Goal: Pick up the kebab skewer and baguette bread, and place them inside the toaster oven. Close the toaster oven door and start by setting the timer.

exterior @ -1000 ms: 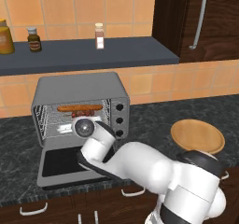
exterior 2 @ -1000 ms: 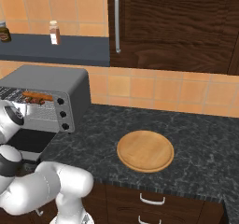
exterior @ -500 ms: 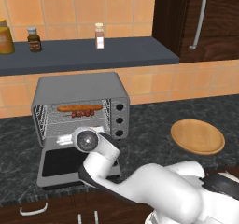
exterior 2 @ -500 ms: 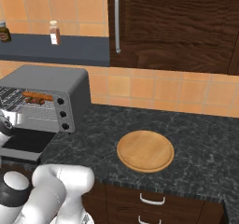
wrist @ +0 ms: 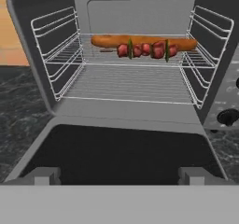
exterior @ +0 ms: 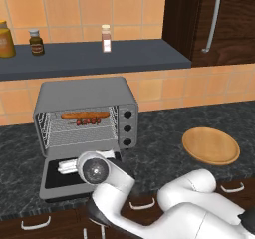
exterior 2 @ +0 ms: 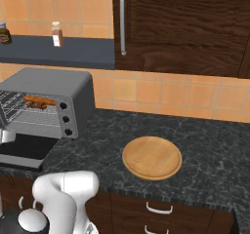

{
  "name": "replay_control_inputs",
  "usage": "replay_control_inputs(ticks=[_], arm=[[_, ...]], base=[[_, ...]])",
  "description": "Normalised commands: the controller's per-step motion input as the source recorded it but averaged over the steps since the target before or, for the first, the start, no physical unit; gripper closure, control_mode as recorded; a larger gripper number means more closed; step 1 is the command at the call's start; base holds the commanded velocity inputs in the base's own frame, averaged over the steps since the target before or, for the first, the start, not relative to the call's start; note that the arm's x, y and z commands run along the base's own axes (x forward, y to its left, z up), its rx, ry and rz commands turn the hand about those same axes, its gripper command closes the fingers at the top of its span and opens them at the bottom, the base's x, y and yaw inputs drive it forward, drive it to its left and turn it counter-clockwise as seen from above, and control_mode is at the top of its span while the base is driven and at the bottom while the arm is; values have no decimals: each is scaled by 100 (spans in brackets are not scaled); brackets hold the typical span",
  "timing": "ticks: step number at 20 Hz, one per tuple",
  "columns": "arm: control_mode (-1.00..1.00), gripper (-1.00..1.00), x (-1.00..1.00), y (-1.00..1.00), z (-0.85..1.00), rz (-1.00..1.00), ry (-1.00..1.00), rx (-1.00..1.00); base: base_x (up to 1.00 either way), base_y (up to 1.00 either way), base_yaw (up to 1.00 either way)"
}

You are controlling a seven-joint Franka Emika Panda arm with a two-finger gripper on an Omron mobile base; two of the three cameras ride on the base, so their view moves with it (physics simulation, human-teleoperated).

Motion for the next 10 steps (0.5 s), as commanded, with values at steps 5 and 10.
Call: replay_control_inputs(ticks=[5, 10], arm=[[-100, -100, -75, 7, 0, 0, 6, -1], [-100, -100, -44, 13, 0, 0, 14, -1]], base=[[0, 0, 0], [0, 0, 0]])
